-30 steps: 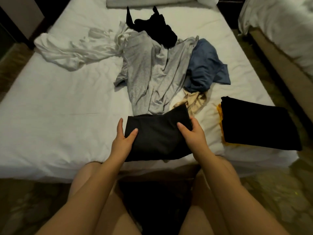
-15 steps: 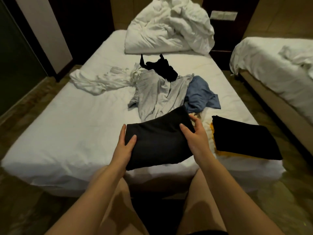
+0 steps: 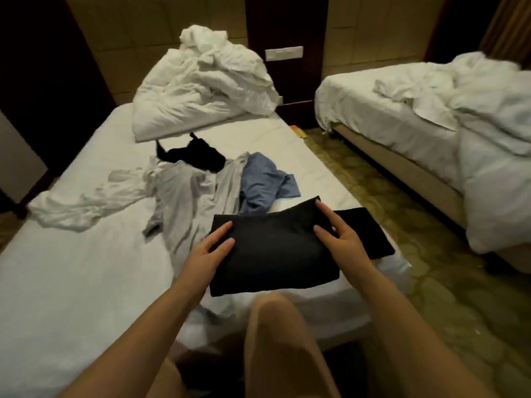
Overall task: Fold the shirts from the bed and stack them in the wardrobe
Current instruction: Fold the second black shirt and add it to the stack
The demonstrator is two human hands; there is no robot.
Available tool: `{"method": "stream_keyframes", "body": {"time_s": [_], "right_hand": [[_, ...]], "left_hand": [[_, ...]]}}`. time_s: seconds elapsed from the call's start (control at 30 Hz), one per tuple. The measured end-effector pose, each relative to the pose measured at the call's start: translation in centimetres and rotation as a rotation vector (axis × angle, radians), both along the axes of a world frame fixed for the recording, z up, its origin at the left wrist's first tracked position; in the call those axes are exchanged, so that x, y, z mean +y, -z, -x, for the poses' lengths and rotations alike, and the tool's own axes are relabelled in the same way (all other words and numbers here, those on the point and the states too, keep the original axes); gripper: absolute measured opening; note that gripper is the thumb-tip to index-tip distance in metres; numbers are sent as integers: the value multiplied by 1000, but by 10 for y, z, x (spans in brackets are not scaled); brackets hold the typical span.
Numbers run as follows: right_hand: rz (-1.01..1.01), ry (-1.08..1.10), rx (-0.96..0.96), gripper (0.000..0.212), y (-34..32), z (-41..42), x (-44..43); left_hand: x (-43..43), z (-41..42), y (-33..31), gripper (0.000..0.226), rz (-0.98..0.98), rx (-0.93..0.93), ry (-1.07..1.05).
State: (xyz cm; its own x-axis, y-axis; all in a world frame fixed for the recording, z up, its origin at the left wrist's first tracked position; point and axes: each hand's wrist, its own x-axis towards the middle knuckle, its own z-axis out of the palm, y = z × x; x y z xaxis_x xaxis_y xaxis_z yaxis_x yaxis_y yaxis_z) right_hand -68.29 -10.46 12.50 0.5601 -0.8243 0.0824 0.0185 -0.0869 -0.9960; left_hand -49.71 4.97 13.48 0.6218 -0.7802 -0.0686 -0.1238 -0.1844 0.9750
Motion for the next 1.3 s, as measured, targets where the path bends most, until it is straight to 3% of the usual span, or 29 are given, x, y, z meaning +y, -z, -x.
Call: {"method": "stream_keyframes", "body": {"time_s": [0.13,0.27,0.57,0.73,0.9,1.0,1.07,1.13,1.17,1.23,1.3], "right_hand": [[-6,72,138,29,11,36,-54],[-18,132,244,28,20,60,-117],[-83,79,411,30,66,46,-220],[-63,-70,638,36,118,45,-232],[37,102,570,34,141,40,-228],[175,148,694,35,137,36,-226],[337,168,902,40,129,31,-221],[491,192,1006,46,116,20,-208],[561,174,1026,49,112,13,-200],[651,70,1072,51,115,-1,-180],[626,-11,1126,52,129,-8,-166]], "left_hand": [[-64,23,10,62,-78,14,155],[-127,39,22,81,-136,28,279],[-215,46,85,87,-288,-156,202],[-212,44,123,87,-471,-224,240],[-220,41,126,82,-419,-292,247],[-218,46,121,80,-491,-460,258],[-213,52,116,73,-567,-793,246],[-217,57,112,60,-396,-1143,218],[-221,60,110,57,-327,-1217,246],[-229,63,109,57,-395,-1240,373],[-231,62,121,59,-607,-1123,488]]}}
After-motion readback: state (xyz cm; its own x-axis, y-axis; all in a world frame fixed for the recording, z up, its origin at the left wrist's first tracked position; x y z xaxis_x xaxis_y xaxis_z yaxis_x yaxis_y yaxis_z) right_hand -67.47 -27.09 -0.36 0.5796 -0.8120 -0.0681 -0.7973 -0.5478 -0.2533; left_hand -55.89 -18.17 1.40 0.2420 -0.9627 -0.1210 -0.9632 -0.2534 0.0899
